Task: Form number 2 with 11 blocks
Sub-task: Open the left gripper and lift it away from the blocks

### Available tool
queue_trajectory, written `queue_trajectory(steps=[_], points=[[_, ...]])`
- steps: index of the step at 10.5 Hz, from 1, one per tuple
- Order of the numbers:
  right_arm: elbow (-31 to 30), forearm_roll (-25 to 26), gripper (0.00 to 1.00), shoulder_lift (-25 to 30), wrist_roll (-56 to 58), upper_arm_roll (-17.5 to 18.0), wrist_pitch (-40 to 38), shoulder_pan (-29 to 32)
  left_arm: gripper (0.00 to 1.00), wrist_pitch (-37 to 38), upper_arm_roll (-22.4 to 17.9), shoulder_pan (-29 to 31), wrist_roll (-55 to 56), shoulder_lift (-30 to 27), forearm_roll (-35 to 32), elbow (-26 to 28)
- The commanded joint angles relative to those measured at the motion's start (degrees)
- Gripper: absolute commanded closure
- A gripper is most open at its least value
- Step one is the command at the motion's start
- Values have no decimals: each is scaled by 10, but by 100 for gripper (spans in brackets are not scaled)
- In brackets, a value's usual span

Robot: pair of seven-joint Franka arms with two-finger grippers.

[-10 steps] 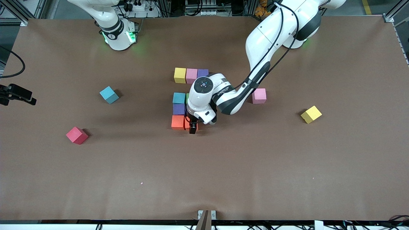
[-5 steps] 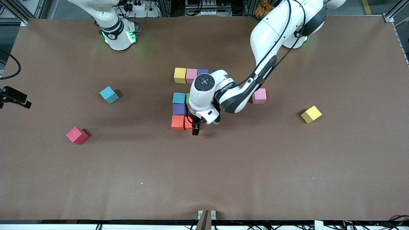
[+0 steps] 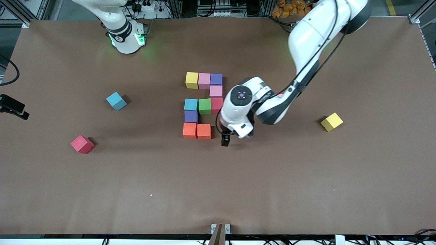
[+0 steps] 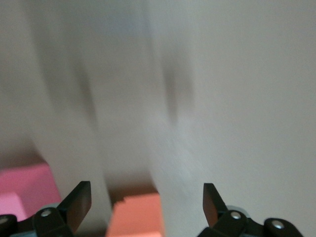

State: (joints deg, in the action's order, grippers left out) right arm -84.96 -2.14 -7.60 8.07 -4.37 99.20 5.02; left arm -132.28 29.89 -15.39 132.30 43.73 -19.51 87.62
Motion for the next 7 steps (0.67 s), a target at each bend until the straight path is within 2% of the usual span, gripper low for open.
queue_trajectory(steps=[1, 5, 7], points=[[14, -3, 0, -8, 5, 2, 0, 6, 0, -7, 28, 61, -60, -91, 11, 135], [13, -6, 0, -19, 5, 2, 13, 7, 0, -5, 126, 197, -244, -143, 8, 254], [13, -8, 0, -20, 5, 2, 13, 7, 0, 2, 141, 229, -368, -174, 8, 300]])
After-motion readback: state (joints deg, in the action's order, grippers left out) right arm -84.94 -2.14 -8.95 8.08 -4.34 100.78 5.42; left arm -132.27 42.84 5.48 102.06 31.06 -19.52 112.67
